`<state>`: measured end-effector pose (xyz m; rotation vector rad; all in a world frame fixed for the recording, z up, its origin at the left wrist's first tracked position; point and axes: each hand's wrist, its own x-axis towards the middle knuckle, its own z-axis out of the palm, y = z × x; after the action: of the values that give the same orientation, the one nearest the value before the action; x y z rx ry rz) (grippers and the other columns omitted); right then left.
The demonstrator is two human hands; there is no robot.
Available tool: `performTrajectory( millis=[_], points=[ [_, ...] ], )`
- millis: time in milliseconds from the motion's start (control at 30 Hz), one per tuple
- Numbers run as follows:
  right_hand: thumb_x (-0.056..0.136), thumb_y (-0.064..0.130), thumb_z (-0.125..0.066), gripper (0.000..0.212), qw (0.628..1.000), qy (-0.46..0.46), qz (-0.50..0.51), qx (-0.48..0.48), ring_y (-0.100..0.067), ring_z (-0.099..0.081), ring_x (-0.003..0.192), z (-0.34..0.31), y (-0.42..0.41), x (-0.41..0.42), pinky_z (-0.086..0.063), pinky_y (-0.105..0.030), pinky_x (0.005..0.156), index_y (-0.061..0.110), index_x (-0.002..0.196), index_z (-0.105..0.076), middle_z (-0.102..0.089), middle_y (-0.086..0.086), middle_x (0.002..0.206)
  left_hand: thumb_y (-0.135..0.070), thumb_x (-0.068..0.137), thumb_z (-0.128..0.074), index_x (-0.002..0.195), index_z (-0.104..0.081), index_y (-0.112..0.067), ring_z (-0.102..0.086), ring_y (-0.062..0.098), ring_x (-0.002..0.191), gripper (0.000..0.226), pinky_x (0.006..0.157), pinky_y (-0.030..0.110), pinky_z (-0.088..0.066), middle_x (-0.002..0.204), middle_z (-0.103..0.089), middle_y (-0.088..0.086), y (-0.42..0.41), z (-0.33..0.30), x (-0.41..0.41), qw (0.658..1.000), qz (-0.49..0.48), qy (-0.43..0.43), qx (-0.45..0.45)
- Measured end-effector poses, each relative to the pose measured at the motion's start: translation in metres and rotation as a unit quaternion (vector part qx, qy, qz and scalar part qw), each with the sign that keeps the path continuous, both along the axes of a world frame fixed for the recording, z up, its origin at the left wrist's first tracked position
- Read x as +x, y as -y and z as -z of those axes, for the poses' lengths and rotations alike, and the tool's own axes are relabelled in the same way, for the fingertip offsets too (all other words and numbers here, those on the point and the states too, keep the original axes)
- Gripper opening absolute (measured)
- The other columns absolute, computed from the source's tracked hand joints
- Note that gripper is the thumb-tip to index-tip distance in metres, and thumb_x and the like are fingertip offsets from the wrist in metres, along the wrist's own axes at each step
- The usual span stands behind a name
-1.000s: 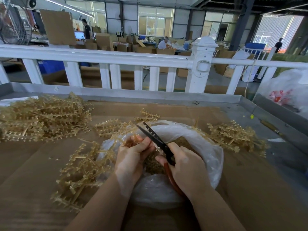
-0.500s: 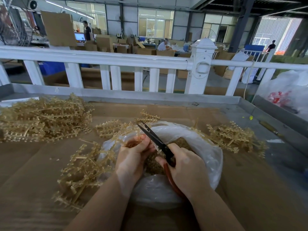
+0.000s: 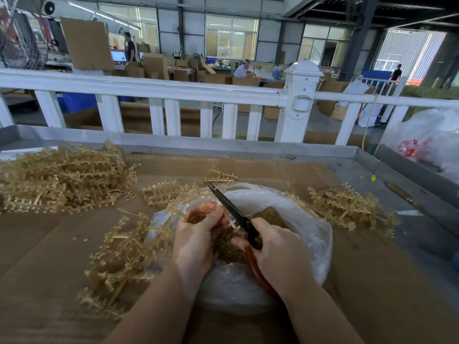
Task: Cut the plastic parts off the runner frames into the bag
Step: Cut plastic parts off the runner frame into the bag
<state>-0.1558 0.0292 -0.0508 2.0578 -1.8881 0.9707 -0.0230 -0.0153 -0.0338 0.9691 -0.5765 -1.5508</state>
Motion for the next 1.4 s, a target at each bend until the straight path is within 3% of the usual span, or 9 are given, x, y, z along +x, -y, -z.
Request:
performTrajectory(
  millis=[167, 300, 467, 733, 833, 933, 1167, 1300, 1400],
  points=[
    [0.081, 0.047, -0.069, 0.025, 0.999, 0.028, -0.01, 0.012, -0.003, -0.056, 0.064, -0.002, -0.002, -0.002, -0.026, -0.003, 0.06, 0.025, 0.093, -0.066, -0.065, 0.011, 0.072, 0.001, 0.077, -0.072, 0.086, -0.066, -0.004, -0.067, 0.039, 0.087, 0.012, 0.092, 0.056, -0.05, 0.084, -0.07, 0.02, 0.0, 0.001, 0.0, 1.0, -0.004, 0.017, -0.018],
    [0.085, 0.042, -0.063, 0.023, 0.999, 0.033, -0.018, 0.031, -0.002, -0.059, 0.078, -0.001, -0.002, -0.005, -0.03, -0.001, 0.066, 0.029, 0.105, -0.065, -0.068, 0.013, 0.085, 0.002, 0.077, -0.071, 0.077, -0.069, -0.009, -0.067, 0.035, 0.081, 0.012, 0.086, 0.054, -0.054, 0.076, -0.07, 0.014, -0.001, 0.001, -0.002, 0.998, -0.003, 0.044, -0.044],
    [0.091, 0.044, -0.055, 0.024, 0.998, 0.022, -0.025, 0.046, -0.006, -0.061, 0.078, -0.001, 0.0, -0.004, -0.041, -0.012, 0.069, 0.029, 0.106, -0.063, -0.068, 0.01, 0.085, 0.0, 0.077, -0.072, 0.063, -0.071, -0.018, -0.069, 0.021, 0.064, 0.023, 0.071, 0.041, -0.059, 0.067, -0.071, 0.006, 0.001, 0.005, -0.001, 0.997, -0.003, 0.054, -0.055],
    [0.088, 0.058, -0.05, 0.037, 0.998, 0.021, -0.023, 0.048, -0.006, -0.062, 0.077, -0.003, 0.001, -0.005, -0.045, -0.018, 0.068, 0.028, 0.106, -0.062, -0.068, 0.011, 0.085, -0.002, 0.075, -0.074, 0.085, -0.07, -0.011, -0.07, 0.022, 0.071, 0.015, 0.064, 0.034, -0.06, 0.079, -0.072, 0.013, 0.006, 0.01, -0.002, 0.999, -0.013, 0.03, -0.04],
    [0.085, 0.064, -0.042, 0.042, 0.999, 0.04, -0.012, 0.034, -0.006, -0.057, 0.069, -0.001, 0.0, -0.005, -0.045, -0.019, 0.062, 0.028, 0.097, -0.06, -0.063, 0.011, 0.075, 0.002, 0.085, -0.061, 0.099, -0.064, -0.005, -0.071, 0.025, 0.075, 0.016, 0.065, 0.034, -0.059, 0.086, -0.071, 0.017, 0.006, 0.009, 0.0, 0.997, 0.001, -0.069, -0.042],
    [0.081, 0.067, -0.038, 0.047, 0.998, 0.058, -0.005, 0.014, -0.006, -0.053, 0.062, -0.002, -0.001, -0.005, -0.041, -0.019, 0.057, 0.027, 0.089, -0.06, -0.057, 0.012, 0.067, 0.007, 0.093, -0.044, 0.096, -0.063, 0.002, -0.069, 0.026, 0.077, 0.02, 0.067, 0.032, -0.06, 0.086, -0.068, 0.018, 0.01, 0.007, -0.001, 0.991, -0.029, -0.128, -0.03],
    [0.082, 0.065, -0.041, 0.046, 0.998, 0.056, -0.004, 0.013, -0.003, -0.054, 0.065, -0.004, -0.003, -0.002, -0.037, -0.012, 0.058, 0.027, 0.092, -0.063, -0.062, 0.013, 0.072, 0.002, 0.091, -0.053, 0.093, -0.063, -0.003, -0.069, 0.018, 0.069, 0.011, 0.071, 0.029, -0.06, 0.075, -0.07, 0.01, 0.006, 0.005, 0.0, 0.993, -0.024, -0.114, -0.038],
    [0.082, 0.056, -0.058, 0.029, 0.998, 0.058, 0.016, 0.016, 0.0, -0.048, 0.065, -0.004, -0.001, -0.002, -0.029, -0.006, 0.056, 0.029, 0.092, -0.062, -0.054, 0.018, 0.071, 0.002, 0.089, -0.054, 0.097, -0.064, -0.003, -0.068, 0.013, 0.061, 0.014, 0.057, 0.022, -0.056, 0.07, -0.07, 0.006, 0.002, 0.003, -0.001, 0.992, 0.023, -0.111, -0.057],
    [0.082, 0.056, -0.059, 0.029, 0.998, 0.058, 0.017, 0.025, 0.002, -0.045, 0.066, -0.003, -0.001, -0.002, -0.026, -0.004, 0.055, 0.031, 0.094, -0.062, -0.053, 0.019, 0.072, 0.002, 0.09, -0.053, 0.097, -0.064, -0.005, -0.061, 0.009, 0.055, 0.015, 0.056, 0.017, -0.054, 0.065, -0.064, 0.003, 0.003, 0.004, -0.002, 0.992, 0.028, -0.105, -0.063]
  ],
)
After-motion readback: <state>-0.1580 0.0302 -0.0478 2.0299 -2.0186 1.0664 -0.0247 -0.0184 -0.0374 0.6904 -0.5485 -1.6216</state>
